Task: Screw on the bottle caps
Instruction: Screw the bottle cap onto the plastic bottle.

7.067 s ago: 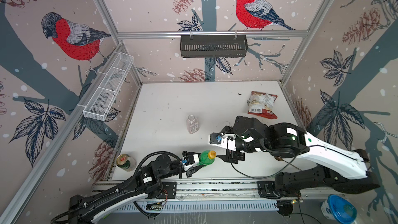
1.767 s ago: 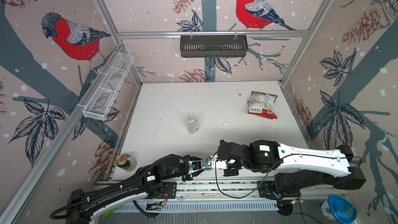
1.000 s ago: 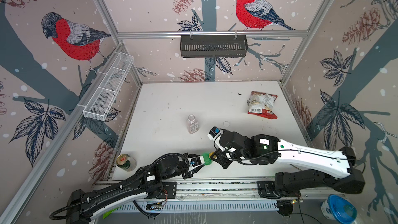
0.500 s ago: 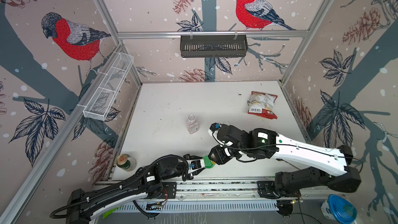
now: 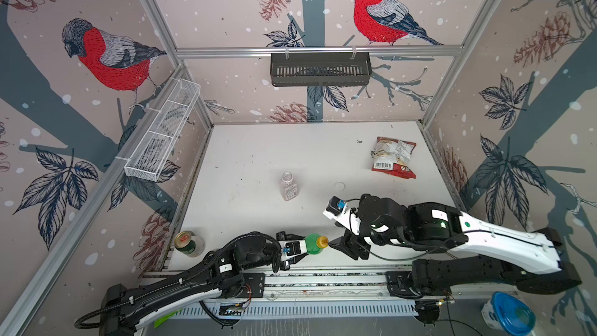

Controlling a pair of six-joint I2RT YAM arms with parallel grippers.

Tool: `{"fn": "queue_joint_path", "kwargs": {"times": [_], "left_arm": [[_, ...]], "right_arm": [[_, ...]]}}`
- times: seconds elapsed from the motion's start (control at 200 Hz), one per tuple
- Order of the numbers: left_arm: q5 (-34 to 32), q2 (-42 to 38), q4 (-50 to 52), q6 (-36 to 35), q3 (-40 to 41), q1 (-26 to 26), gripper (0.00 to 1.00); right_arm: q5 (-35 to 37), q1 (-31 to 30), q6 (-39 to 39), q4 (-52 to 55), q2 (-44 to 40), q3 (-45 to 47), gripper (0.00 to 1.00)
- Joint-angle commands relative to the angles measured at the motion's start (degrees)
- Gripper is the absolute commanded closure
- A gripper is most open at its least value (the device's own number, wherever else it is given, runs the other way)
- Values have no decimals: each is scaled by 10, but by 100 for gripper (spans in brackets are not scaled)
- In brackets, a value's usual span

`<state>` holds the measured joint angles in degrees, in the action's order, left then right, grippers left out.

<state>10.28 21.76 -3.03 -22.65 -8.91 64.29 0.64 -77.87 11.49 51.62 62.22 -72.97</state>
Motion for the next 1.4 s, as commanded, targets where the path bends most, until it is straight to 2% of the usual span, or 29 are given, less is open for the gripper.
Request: {"fn": "queue_joint_path", "kwargs": {"times": [0.0, 0.18, 0.465, 0.931, 1.246, 1.396], "left_arm": [[15, 0, -15, 4, -4, 0, 92], [18, 3, -13, 3, -4, 0, 92], [23, 3, -9, 3, -3, 0, 92], [25, 2, -10, 2, -2, 1, 92], [22, 1, -11, 1, -2, 2, 92], [20, 1, -10, 1, -2, 2, 92]], "right_arm": [[0, -5, -156, 9, -5, 3, 38], [-6, -20, -291, 22, 15, -6, 38], [2, -24, -361, 33, 66, -23, 44], [26, -33, -354, -11, 93, -14, 56], [47, -41, -322, -33, 93, 10, 73], [95, -41, -256, -78, 91, 36, 85]]}}
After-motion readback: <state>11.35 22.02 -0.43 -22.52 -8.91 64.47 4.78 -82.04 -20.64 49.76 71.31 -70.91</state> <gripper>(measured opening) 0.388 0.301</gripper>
